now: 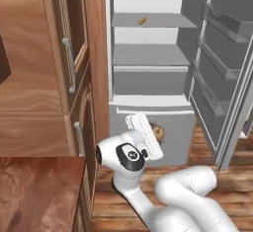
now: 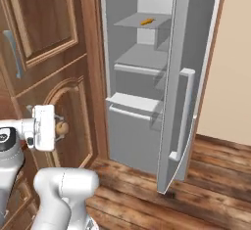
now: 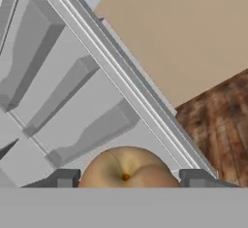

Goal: Place the cold items (carrot and peach) from the fridge in one tupperware on the dining counter. Place the warm items (kebab skewer and hot dog) in the stove area in another tupperware.

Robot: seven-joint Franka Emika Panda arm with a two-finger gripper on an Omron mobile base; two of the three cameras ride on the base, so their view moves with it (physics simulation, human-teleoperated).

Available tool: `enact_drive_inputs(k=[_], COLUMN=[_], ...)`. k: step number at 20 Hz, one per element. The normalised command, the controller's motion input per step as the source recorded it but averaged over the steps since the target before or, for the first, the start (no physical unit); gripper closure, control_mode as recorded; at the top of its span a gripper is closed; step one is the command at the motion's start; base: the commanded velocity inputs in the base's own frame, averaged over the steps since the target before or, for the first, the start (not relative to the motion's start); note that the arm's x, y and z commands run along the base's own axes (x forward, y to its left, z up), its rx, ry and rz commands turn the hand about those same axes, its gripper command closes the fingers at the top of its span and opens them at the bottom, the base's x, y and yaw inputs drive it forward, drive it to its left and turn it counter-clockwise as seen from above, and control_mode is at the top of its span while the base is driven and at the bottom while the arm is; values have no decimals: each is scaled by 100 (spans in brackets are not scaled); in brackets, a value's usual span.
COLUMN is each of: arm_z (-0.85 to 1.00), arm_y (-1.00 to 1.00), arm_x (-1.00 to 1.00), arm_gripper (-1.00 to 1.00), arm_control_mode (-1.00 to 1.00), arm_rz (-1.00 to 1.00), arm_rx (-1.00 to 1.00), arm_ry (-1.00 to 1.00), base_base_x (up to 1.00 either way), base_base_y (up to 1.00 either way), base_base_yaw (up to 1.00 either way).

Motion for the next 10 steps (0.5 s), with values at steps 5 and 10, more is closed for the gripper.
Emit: enact_drive_inputs(k=[5, 10], arm_z=[0, 0], arm_y=[0, 0], arm_x=[0, 0], arm_gripper=[100, 100], arm_control_mode=[100, 100], arm_rz=[0, 0], arm_rx=[0, 0], arm_ry=[0, 0], base_base_x=[-92, -100], base_base_y=[1, -20], base_base_yaw=[50, 50])
